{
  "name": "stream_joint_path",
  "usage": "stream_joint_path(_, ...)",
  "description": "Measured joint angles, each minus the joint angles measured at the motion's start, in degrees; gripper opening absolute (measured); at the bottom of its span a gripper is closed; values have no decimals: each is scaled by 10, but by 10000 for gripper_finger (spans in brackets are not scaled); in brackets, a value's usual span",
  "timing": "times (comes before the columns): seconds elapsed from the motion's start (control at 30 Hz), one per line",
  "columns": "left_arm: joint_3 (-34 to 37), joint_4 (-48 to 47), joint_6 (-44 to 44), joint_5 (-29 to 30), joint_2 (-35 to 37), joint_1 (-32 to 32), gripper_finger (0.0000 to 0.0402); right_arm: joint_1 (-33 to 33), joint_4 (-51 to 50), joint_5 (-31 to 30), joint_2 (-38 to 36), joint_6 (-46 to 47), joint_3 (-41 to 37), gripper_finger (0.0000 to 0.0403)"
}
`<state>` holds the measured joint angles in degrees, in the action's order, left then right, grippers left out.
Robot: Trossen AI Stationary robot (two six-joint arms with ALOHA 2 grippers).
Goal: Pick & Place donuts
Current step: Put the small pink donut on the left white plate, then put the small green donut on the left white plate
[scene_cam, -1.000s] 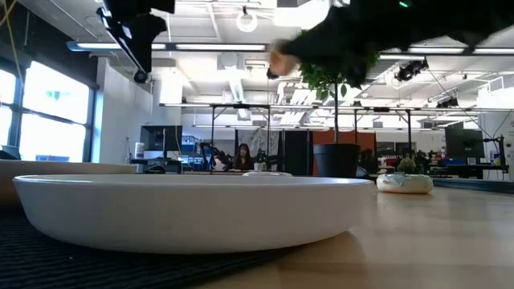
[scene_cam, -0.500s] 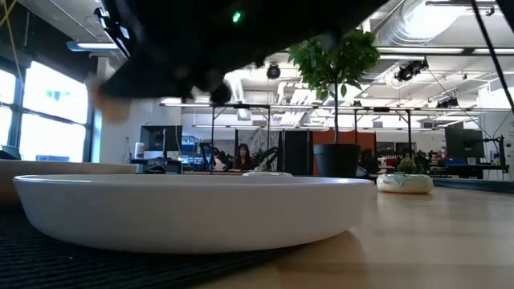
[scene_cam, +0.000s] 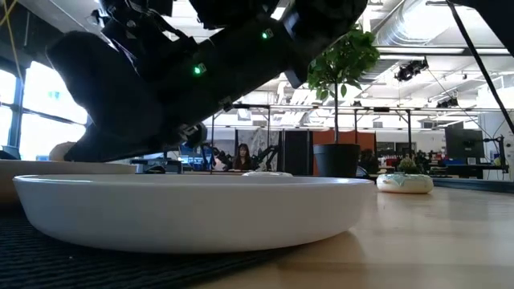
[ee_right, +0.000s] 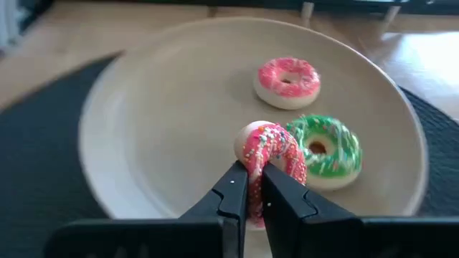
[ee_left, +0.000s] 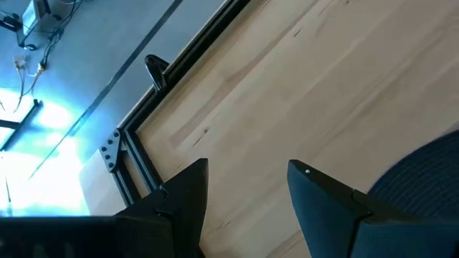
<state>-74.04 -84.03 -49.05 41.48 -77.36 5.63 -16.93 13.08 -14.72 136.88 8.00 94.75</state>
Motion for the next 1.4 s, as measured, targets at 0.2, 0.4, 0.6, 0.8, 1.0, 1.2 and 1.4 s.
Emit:
stream_joint_path(0.2, 0, -1, -17, -5, 0, 0, 188, 0, -11, -3, -2, -10, 0, 58)
stream_joint_path(0.4, 0, -1, -18, -5, 0, 0, 188, 0, 0, 14, -2, -20, 0, 94)
stream_joint_path(0.6, 0, -1, -18, -4, 0, 0, 188, 0, 10, 13, -2, -20, 1, 130)
stream_joint_path(0.8, 0, -1, -18, -4, 0, 0, 188, 0, 8, 14, -4, -29, 1, 157)
stream_joint_path(1.0, 0, -1, -18, -4, 0, 0, 188, -4, -15, 8, -17, -69, 1, 158)
stream_joint_path(1.2, 0, 2, -18, -4, 0, 0, 188, -9, -86, -45, -38, -104, 1, 148)
stream_joint_path(1.4, 0, 9, -22, -7, 0, 0, 188, -6, -195, -70, -121, -110, 1, 142)
